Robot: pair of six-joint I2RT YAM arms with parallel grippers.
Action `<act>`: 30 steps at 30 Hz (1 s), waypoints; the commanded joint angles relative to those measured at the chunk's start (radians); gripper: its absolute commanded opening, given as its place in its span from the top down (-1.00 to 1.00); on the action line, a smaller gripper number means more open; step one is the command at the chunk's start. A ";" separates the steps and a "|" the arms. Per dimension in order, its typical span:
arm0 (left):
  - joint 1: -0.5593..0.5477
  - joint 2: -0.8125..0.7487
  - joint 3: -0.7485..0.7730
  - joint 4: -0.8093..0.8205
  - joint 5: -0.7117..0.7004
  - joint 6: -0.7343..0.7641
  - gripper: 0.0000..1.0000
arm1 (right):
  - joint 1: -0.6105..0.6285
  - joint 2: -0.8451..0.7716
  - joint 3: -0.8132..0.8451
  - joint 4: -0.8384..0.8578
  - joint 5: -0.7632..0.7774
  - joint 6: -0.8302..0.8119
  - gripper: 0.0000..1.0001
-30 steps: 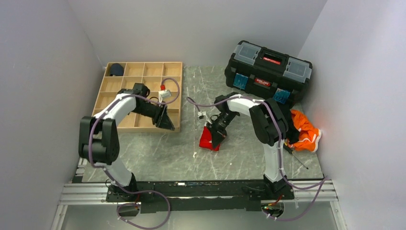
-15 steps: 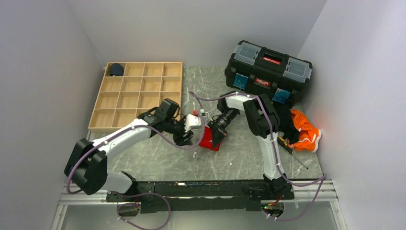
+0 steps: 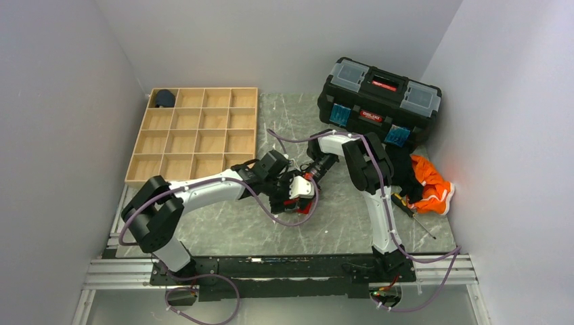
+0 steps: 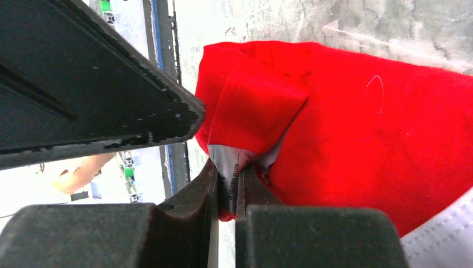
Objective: Roll the underwear
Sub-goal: Roll the underwear to the center of the board.
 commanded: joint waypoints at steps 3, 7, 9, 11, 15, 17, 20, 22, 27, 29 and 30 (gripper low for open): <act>-0.023 0.053 0.029 0.062 -0.065 0.020 -0.50 | 0.001 0.022 0.014 0.023 -0.004 -0.039 1.00; -0.031 0.093 0.029 0.076 -0.077 0.025 -0.47 | 0.001 0.020 0.013 0.023 -0.003 -0.038 1.00; -0.033 0.112 0.032 0.080 -0.077 0.024 -0.44 | 0.002 0.019 0.014 0.026 -0.002 -0.037 1.00; -0.035 0.125 0.036 0.084 -0.072 0.018 -0.37 | 0.003 0.019 0.012 0.026 -0.001 -0.035 1.00; -0.037 0.146 0.040 0.080 -0.059 0.012 -0.15 | 0.001 0.018 0.010 0.032 0.001 -0.030 1.00; -0.038 0.155 0.041 0.074 -0.051 0.007 0.00 | 0.002 0.020 0.010 0.033 0.001 -0.029 1.00; -0.041 0.168 0.050 0.056 -0.034 0.000 0.32 | 0.001 0.023 0.012 0.033 0.002 -0.025 1.00; -0.041 0.176 0.057 0.036 -0.018 0.001 0.56 | 0.001 0.022 0.013 0.037 0.003 -0.016 1.00; -0.042 0.208 0.089 -0.048 0.004 0.022 1.00 | -0.002 -0.008 0.005 0.058 0.023 0.018 0.84; -0.043 0.208 0.090 -0.068 0.002 0.033 1.00 | -0.003 -0.026 -0.001 0.082 0.041 0.053 0.78; -0.042 0.207 0.089 -0.074 0.001 0.039 1.00 | -0.004 -0.033 0.001 0.085 0.046 0.063 0.76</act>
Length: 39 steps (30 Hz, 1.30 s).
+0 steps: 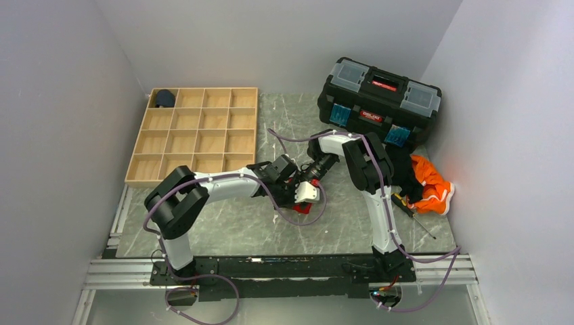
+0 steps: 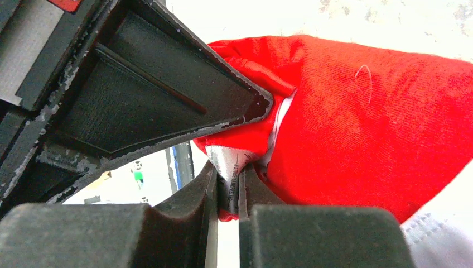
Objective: Roll the underwear
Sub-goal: Roll the underwear to the center of the board.
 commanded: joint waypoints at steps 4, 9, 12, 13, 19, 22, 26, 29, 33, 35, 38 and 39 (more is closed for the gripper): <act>-0.012 0.032 0.041 -0.092 0.054 0.049 1.00 | -0.004 -0.065 -0.002 0.078 0.050 0.042 0.49; -0.012 0.050 0.063 -0.130 0.066 0.066 1.00 | -0.013 -0.115 -0.033 0.096 0.071 0.063 0.28; -0.011 0.064 0.075 -0.150 0.070 0.072 1.00 | -0.026 -0.146 -0.042 0.091 0.084 0.064 0.18; -0.011 0.067 0.078 -0.156 0.072 0.073 1.00 | -0.032 -0.160 -0.043 0.088 0.087 0.064 0.18; -0.011 0.092 0.103 -0.195 0.083 0.077 1.00 | -0.068 -0.215 -0.037 0.064 0.096 0.058 0.17; -0.009 0.104 0.121 -0.214 0.093 0.076 1.00 | -0.084 -0.238 -0.038 0.056 0.102 0.056 0.17; -0.007 0.118 0.142 -0.240 0.102 0.072 1.00 | -0.120 -0.278 -0.058 0.072 0.123 0.073 0.17; -0.003 0.130 0.159 -0.256 0.107 0.070 1.00 | -0.151 -0.307 -0.074 0.083 0.152 0.081 0.18; 0.004 0.152 0.182 -0.278 0.123 0.062 1.00 | -0.202 -0.351 -0.115 0.113 0.196 0.091 0.19; 0.010 0.164 0.196 -0.290 0.132 0.057 1.00 | -0.229 -0.374 -0.132 0.132 0.213 0.105 0.20; 0.019 0.183 0.217 -0.308 0.152 0.047 1.00 | -0.263 -0.414 -0.161 0.170 0.230 0.134 0.22; 0.023 0.190 0.225 -0.315 0.160 0.044 1.00 | -0.273 -0.433 -0.173 0.188 0.236 0.147 0.22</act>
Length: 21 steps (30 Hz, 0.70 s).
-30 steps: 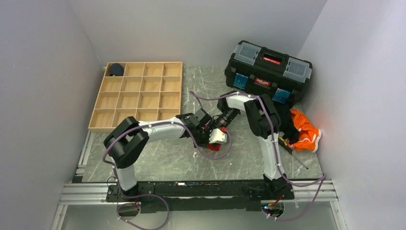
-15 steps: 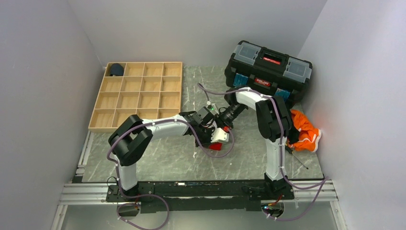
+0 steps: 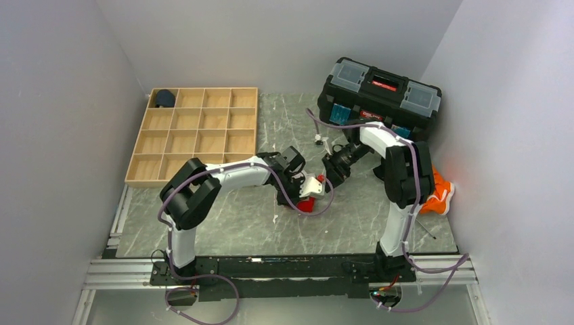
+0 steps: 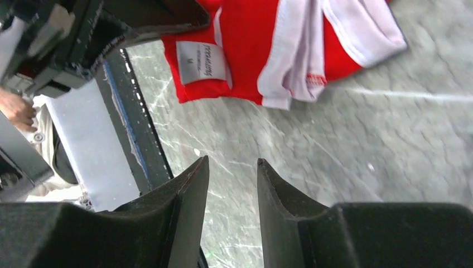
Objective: Roll the underwear
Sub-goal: Roll the underwear to the center of the board.
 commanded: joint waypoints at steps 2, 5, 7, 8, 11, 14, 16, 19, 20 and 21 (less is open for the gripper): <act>0.015 0.074 0.033 -0.095 0.079 -0.020 1.00 | -0.050 -0.131 -0.057 0.116 0.054 0.073 0.23; 0.028 0.088 0.052 -0.109 0.107 -0.028 1.00 | -0.068 -0.218 -0.105 0.210 0.089 0.140 0.23; 0.038 0.100 0.061 -0.116 0.123 -0.033 1.00 | -0.073 -0.295 -0.145 0.272 0.134 0.190 0.23; 0.042 0.106 0.068 -0.120 0.131 -0.035 1.00 | -0.075 -0.331 -0.164 0.307 0.148 0.215 0.21; 0.054 0.131 0.097 -0.144 0.161 -0.039 1.00 | -0.077 -0.446 -0.229 0.406 0.213 0.279 0.14; 0.069 0.162 0.136 -0.174 0.195 -0.045 1.00 | -0.078 -0.544 -0.288 0.485 0.264 0.321 0.03; 0.078 0.184 0.166 -0.196 0.217 -0.049 1.00 | -0.080 -0.605 -0.322 0.527 0.291 0.338 -0.05; 0.090 0.216 0.209 -0.237 0.252 -0.052 1.00 | -0.083 -0.688 -0.367 0.584 0.328 0.360 -0.29; 0.092 0.227 0.224 -0.249 0.265 -0.051 1.00 | -0.084 -0.711 -0.378 0.597 0.338 0.364 -0.34; 0.094 0.243 0.244 -0.261 0.277 -0.051 1.00 | -0.086 -0.731 -0.384 0.611 0.344 0.373 -0.38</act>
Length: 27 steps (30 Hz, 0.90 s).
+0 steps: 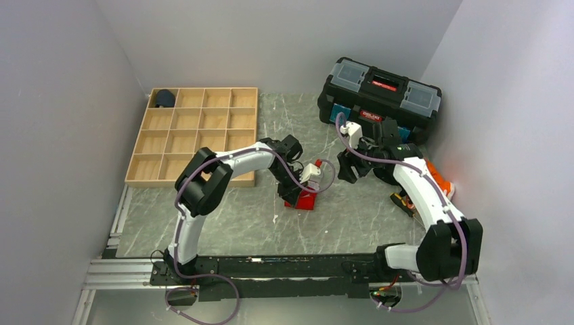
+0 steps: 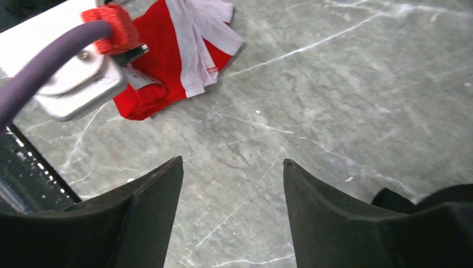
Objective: Roll the underwear
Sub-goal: Roll the underwear to the center of the board.
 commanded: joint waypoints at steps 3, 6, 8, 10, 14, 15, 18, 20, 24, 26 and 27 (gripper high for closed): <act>0.002 0.122 0.097 -0.099 0.078 0.007 1.00 | -0.014 -0.129 -0.051 0.153 0.060 0.082 -0.68; 0.013 0.158 0.141 -0.138 0.112 0.005 1.00 | -0.019 -0.135 -0.062 0.157 0.024 0.120 -0.95; 0.020 0.175 0.154 -0.150 0.136 0.001 1.00 | -0.019 -0.127 -0.060 0.150 -0.013 0.149 -0.99; 0.028 0.190 0.165 -0.164 0.159 -0.003 1.00 | -0.019 -0.114 -0.062 0.133 -0.071 0.158 -1.00; 0.043 0.227 0.193 -0.199 0.204 -0.001 1.00 | -0.019 -0.063 -0.051 0.064 -0.209 0.125 -1.00; 0.047 0.234 0.198 -0.204 0.214 -0.001 1.00 | -0.019 -0.054 -0.050 0.049 -0.230 0.107 -1.00; 0.055 0.257 0.212 -0.225 0.237 0.001 1.00 | -0.019 -0.061 -0.064 0.039 -0.262 0.075 -1.00; 0.056 0.272 0.227 -0.238 0.243 0.007 1.00 | -0.019 -0.072 -0.067 0.036 -0.265 0.062 -0.99; 0.063 0.309 0.266 -0.268 0.261 0.009 1.00 | -0.015 -0.102 -0.077 0.020 -0.259 0.009 -0.99; 0.069 0.328 0.285 -0.287 0.280 0.008 1.00 | 0.002 -0.124 -0.086 0.022 -0.238 -0.005 -0.99; 0.074 0.339 0.296 -0.297 0.290 0.007 1.00 | 0.018 -0.132 -0.091 0.020 -0.228 -0.017 -0.99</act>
